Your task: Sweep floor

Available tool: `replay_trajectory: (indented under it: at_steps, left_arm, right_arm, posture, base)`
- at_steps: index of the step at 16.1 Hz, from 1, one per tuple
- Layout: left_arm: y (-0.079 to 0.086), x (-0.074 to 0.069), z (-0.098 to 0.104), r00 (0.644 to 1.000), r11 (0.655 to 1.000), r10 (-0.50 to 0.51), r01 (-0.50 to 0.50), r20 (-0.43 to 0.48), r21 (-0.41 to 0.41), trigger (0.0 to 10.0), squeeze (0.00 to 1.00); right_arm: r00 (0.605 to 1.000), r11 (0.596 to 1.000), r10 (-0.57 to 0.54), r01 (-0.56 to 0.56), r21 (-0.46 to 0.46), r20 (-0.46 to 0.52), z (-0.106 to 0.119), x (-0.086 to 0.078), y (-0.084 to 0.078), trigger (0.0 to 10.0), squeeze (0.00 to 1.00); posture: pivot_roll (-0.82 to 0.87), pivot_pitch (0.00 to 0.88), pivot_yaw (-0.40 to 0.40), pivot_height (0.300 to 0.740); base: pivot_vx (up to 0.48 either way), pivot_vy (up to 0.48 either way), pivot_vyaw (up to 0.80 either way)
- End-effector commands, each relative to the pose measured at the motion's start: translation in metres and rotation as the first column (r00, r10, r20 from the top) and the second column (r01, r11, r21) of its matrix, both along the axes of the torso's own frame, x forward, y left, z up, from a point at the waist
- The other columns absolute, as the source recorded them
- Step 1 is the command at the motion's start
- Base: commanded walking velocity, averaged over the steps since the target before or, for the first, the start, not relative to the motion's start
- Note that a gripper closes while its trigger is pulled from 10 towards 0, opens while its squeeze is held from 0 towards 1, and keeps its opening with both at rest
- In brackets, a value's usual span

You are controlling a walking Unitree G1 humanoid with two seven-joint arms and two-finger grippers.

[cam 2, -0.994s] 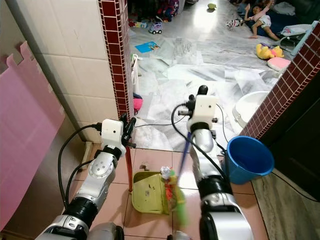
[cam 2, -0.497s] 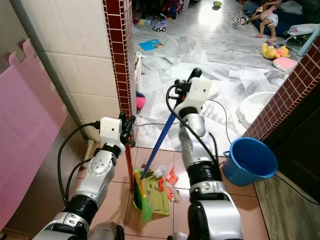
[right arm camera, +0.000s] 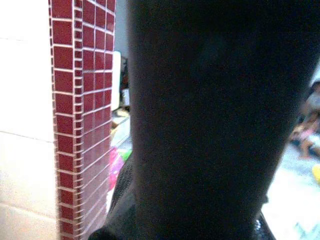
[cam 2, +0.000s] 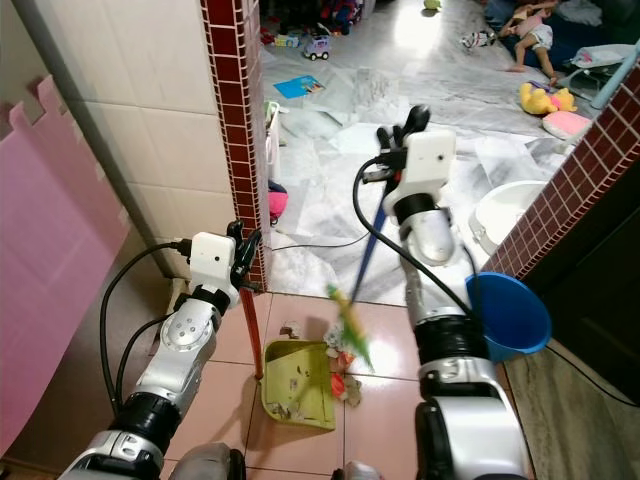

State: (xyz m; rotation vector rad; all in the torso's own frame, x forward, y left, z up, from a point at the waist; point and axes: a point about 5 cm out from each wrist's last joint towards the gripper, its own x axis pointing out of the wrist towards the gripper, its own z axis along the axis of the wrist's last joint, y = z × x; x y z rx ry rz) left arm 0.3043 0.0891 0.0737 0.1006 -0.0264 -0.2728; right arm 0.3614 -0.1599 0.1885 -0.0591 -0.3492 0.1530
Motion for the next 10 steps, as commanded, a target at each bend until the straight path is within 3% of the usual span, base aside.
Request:
replay_trajectory:
  at_steps: [1, 3, 6, 8, 10]
  left_arm:
    - [0.005, -0.007, -0.016, 0.998, 0.994, -0.006, 0.013, -0.065, 0.105, 10.0, 0.0]
    - [0.008, -0.008, -0.014, 0.999, 0.993, 0.011, -0.005, -0.045, 0.12, 10.0, 0.0]
    - [0.02, -0.006, 0.009, 0.994, 0.989, 0.073, -0.083, 0.087, 0.121, 10.0, 0.0]
    - [0.029, -0.004, 0.033, 0.979, 0.988, 0.116, -0.13, 0.165, 0.079, 10.0, 0.0]
    - [0.034, -0.003, 0.044, 0.969, 0.986, 0.135, -0.153, 0.205, 0.073, 10.0, 0.0]
  right_arm:
    - [0.999, 0.999, -0.024, 0.025, -0.033, 0.042, 0.003, -0.003, -0.004, 10.0, 0.0]
    - [0.999, 0.999, -0.035, 0.036, -0.039, 0.024, -0.005, -0.005, -0.006, 10.0, 0.0]
    - [0.998, 0.995, -0.057, 0.055, -0.086, -0.011, -0.022, -0.01, -0.008, 10.0, 0.0]
    - [0.997, 0.992, -0.07, 0.067, -0.104, -0.024, -0.032, -0.013, -0.009, 10.0, 0.0]
    - [0.997, 0.991, -0.078, 0.075, -0.112, -0.023, -0.035, -0.014, -0.008, 10.0, 0.0]
  posture:
    - [0.04, 0.0, -0.045, 0.74]
    - [0.04, 0.0, -0.042, 0.74]
    - [0.04, 0.0, -0.035, 0.74]
    - [0.05, 0.0, -0.033, 0.74]
    - [0.05, 0.0, -0.034, 0.74]
  base:
    - [0.0, 0.0, 0.0]
    - [0.0, 0.0, 0.0]
    - [0.0, 0.0, 0.0]
    - [0.0, 0.0, 0.0]
    - [0.0, 0.0, 0.0]
